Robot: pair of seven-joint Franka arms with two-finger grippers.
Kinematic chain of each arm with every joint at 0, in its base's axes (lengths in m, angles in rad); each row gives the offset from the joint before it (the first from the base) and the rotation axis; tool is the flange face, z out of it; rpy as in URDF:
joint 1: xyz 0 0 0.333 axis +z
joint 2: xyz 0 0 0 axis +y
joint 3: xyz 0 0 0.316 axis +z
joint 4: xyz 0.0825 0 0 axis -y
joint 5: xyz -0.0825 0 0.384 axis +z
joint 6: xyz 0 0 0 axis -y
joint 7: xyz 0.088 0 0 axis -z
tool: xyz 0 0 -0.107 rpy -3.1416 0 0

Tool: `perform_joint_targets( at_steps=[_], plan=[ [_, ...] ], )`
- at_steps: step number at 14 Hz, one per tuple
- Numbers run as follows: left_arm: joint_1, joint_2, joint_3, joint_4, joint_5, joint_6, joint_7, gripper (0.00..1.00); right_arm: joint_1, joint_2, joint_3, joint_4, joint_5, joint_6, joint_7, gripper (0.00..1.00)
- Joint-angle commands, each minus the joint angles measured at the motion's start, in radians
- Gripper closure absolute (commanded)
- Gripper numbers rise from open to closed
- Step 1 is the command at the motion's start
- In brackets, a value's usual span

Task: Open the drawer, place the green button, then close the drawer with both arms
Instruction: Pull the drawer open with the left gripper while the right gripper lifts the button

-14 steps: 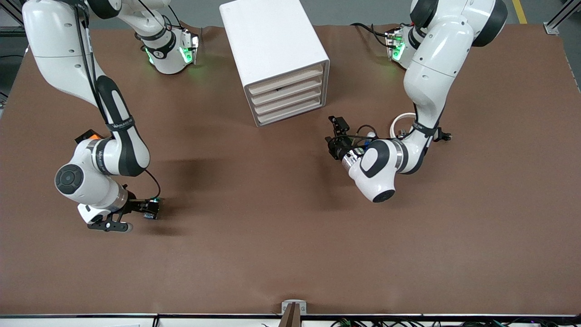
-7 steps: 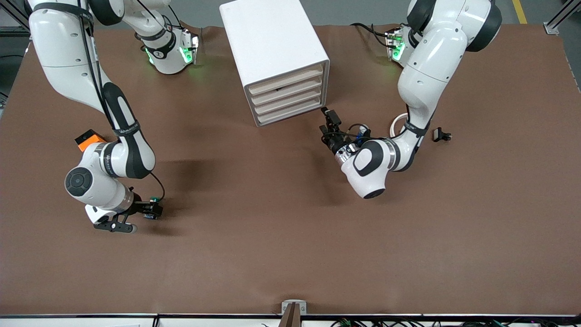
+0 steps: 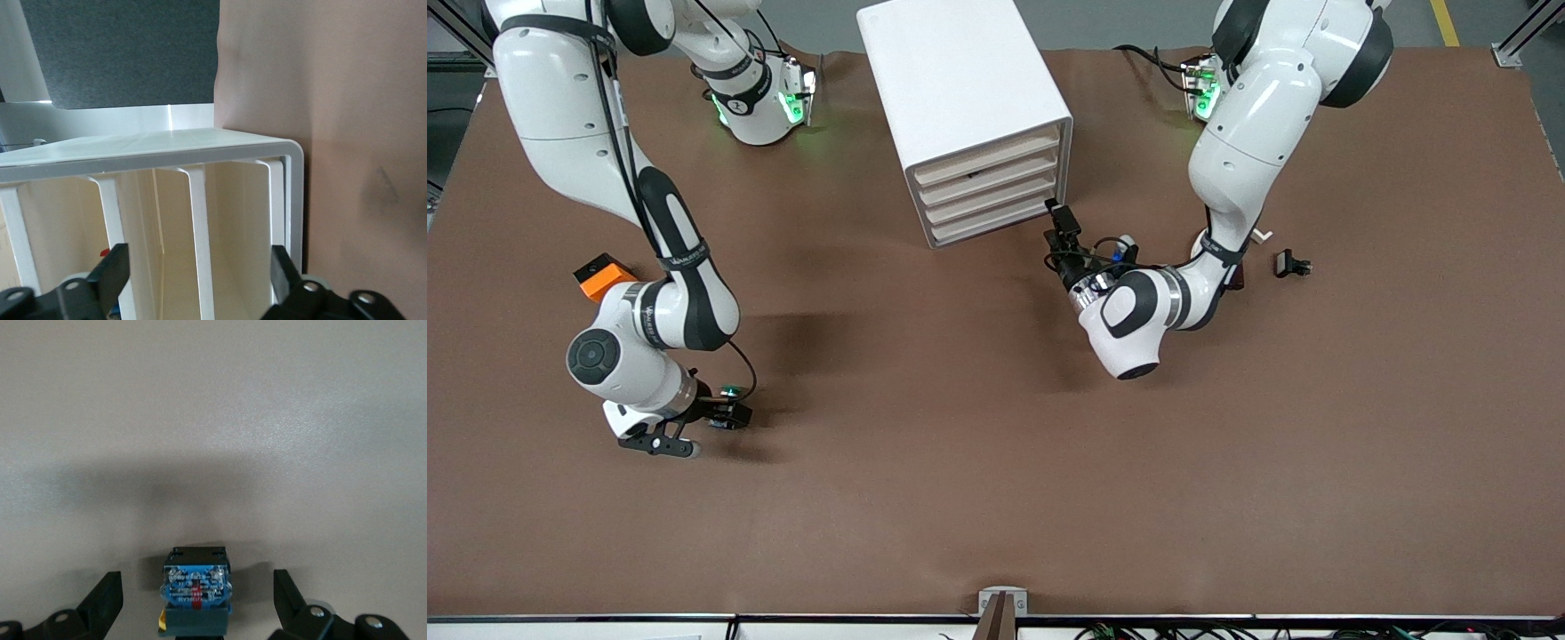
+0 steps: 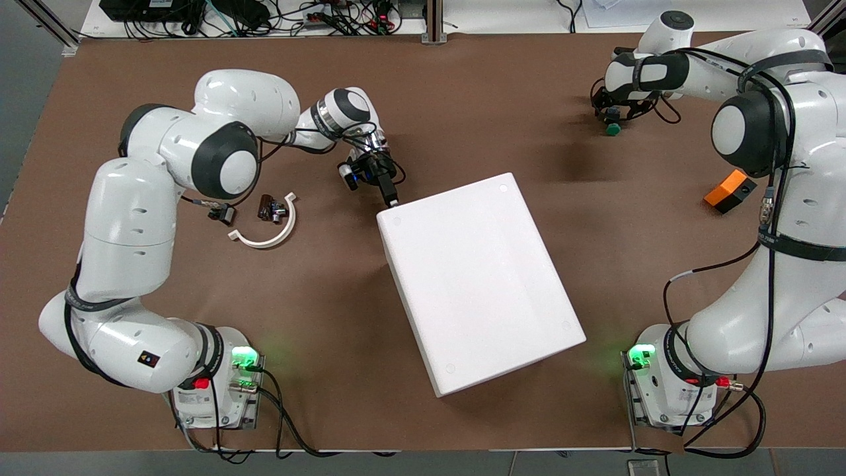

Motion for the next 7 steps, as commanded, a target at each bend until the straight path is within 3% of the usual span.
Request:
perform_joint_targets(
  at_steps=[1,2,4,7],
  plan=[
    [-0.007,0.017,-0.02,0.017,-0.019,-0.037,-0.025,0.41,0.004,0.013,-0.003,0.016,0.01,0.005,0.013,0.17],
    [-0.009,0.02,-0.028,0.016,-0.017,-0.041,-0.025,0.45,0.004,0.013,-0.003,0.016,0.01,0.003,0.014,0.49],
    [-0.018,0.02,-0.03,0.013,-0.017,-0.044,-0.023,0.47,0.004,0.013,-0.002,0.016,0.01,0.0,0.033,0.96],
    [-0.03,0.046,-0.028,0.017,-0.017,-0.043,-0.026,0.47,0.007,0.007,-0.002,0.027,0.01,-0.007,0.059,1.0]
  ],
)
